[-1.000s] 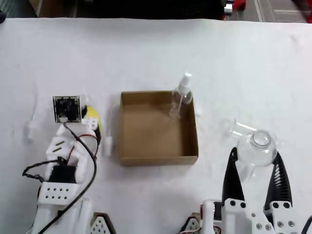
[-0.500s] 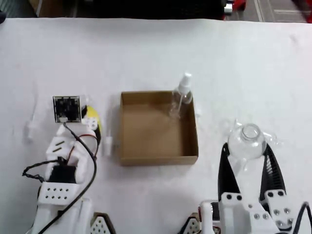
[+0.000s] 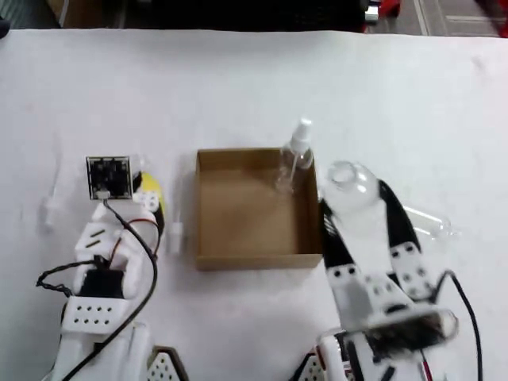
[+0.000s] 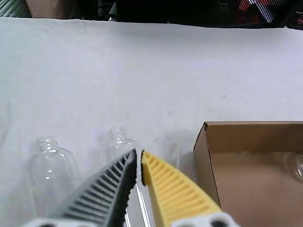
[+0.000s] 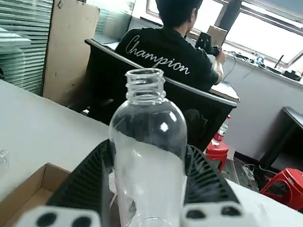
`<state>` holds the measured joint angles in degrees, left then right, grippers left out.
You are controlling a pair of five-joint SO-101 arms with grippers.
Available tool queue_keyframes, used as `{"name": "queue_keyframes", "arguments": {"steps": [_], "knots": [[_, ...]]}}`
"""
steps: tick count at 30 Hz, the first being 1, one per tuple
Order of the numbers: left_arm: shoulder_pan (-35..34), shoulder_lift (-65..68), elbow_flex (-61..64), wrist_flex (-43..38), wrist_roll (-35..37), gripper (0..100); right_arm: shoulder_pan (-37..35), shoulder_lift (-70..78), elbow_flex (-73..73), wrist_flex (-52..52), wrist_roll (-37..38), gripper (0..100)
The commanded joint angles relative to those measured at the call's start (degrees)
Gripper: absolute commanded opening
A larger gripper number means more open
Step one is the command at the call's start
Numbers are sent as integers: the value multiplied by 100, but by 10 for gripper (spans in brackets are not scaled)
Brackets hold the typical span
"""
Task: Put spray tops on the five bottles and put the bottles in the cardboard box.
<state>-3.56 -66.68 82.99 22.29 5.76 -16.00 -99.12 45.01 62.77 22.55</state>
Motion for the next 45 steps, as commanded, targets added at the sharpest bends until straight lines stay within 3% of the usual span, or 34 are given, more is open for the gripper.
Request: {"name": "queue_keyframes", "arguments": {"steps": [1,9,14,21,26,32,36,38,41,45], "knots": [[92,-154,-413,-18,53,28,-119,57,466,-989,695,16],[101,-145,-237,-448,-308,27,-154,48,2409,-3354,1020,16],[101,-145,-185,-563,-308,27,-743,-4,3859,-4848,985,16],[101,-145,-185,-571,-308,27,-1420,57,4615,-5552,-730,16],[101,-145,-193,-571,-308,27,-1789,75,5020,-6053,-879,16],[101,-145,-193,-571,-308,27,-1789,1165,3921,-5965,-1002,16],[101,-145,-193,-571,-308,27,-1587,2712,2127,-4673,-2163,16],[101,-145,-193,-563,-308,27,-1604,3556,1503,-4189,-2365,16],[101,-145,-193,-563,-308,27,-1604,4655,1284,-4497,-2391,16],[101,-145,-193,-563,-308,27,-1543,5868,1477,-5745,-2391,16]]}}
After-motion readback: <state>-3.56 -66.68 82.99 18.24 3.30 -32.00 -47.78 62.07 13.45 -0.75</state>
